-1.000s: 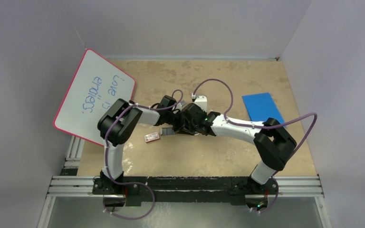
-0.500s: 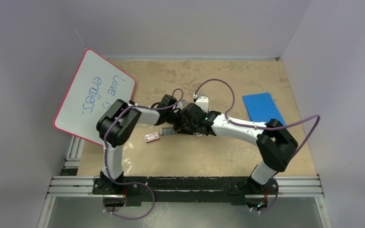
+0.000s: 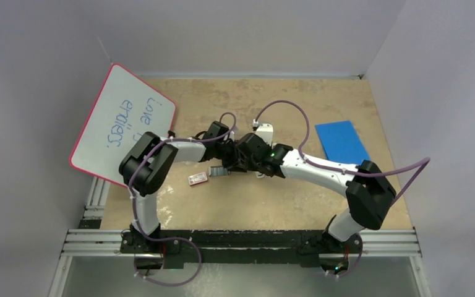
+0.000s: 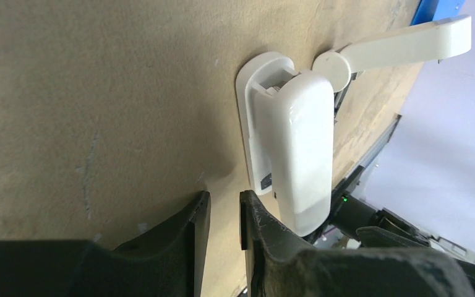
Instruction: Load the staples into the stapler
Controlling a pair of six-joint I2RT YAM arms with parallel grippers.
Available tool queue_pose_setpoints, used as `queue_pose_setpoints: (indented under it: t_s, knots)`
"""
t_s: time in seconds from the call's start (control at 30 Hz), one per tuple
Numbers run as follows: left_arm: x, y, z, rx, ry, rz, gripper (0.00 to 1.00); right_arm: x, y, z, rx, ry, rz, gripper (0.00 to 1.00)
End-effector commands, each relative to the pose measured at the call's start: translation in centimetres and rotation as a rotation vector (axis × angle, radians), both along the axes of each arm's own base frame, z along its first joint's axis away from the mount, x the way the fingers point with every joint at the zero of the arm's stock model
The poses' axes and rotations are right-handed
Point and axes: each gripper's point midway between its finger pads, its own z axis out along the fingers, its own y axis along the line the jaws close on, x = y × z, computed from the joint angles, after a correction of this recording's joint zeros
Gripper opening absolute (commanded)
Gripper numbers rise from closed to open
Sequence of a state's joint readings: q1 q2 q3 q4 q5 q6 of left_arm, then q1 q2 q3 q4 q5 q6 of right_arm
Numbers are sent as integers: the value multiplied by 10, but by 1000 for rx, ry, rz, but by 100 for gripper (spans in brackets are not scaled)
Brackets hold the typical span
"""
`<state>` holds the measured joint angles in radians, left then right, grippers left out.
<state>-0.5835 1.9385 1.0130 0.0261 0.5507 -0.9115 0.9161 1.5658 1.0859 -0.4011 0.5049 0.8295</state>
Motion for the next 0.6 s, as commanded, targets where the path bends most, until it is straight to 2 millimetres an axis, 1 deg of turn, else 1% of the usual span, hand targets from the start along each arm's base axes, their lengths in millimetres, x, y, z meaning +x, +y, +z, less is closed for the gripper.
queue_pose_setpoints:
  t_s: [0.0,0.13,0.2,0.27,0.33,0.4,0.47,0.57]
  knots:
    - [5,24,-8,129,-70,29,25,-6,-14,-2,-32,5,-32,43]
    - [3,29,-3,135,-91,31,25,-8,-18,-4,-44,9,-29,40]
    - [1,30,0,132,-99,32,25,-10,-19,-8,-57,21,-21,38]
    - [0,32,3,131,-109,33,25,-12,-25,-13,-80,29,-27,38]
    - [0,32,6,126,-122,28,26,-12,-34,-16,-112,37,-57,40]
    - [-2,31,8,121,-128,16,30,-10,-40,-15,-133,29,-79,44]
    - [-3,30,11,112,-135,7,32,-9,-39,-16,-124,35,-68,47]
    - [-3,29,13,103,-141,4,35,-9,-37,-25,-113,57,-38,49]
